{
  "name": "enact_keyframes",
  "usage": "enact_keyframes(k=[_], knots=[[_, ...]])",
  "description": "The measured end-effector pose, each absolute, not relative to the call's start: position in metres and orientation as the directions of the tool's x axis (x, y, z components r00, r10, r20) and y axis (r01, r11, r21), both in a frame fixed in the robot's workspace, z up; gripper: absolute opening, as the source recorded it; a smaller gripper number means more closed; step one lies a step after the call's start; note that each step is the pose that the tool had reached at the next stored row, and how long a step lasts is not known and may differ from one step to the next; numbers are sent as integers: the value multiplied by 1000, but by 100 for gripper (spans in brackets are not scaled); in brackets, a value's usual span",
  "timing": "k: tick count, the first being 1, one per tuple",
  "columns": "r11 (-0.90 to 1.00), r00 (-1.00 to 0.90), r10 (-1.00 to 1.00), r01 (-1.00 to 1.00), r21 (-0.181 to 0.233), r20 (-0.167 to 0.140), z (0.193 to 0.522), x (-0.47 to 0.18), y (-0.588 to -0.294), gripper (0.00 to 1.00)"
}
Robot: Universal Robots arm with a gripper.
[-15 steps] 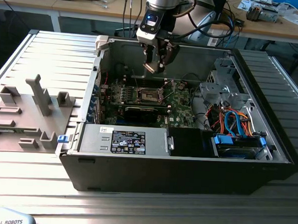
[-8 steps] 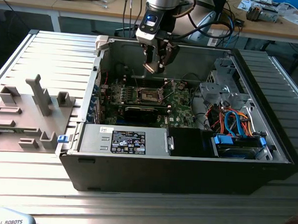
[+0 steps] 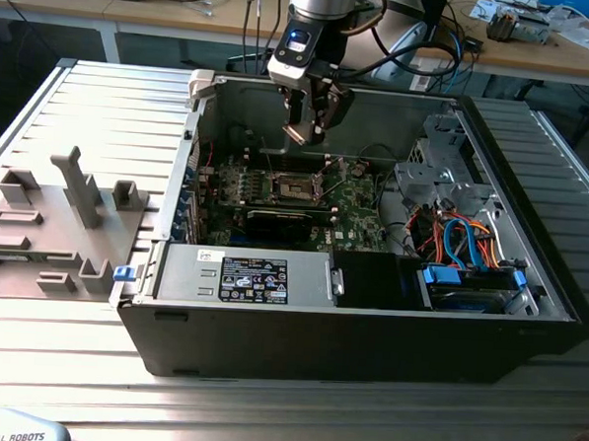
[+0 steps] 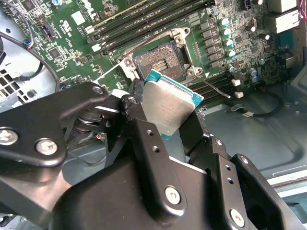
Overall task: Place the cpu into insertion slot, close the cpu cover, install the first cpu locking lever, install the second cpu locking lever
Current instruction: 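Place the cpu into insertion slot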
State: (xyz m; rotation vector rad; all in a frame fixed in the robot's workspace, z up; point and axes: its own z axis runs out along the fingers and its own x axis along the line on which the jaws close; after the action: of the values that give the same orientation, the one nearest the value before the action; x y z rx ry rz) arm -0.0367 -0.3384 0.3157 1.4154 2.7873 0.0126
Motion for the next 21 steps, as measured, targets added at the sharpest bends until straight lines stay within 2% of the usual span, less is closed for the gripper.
enact_keyframes(k=[21], knots=[[569, -569, 822, 822, 14, -10, 315, -37, -338, 54]])
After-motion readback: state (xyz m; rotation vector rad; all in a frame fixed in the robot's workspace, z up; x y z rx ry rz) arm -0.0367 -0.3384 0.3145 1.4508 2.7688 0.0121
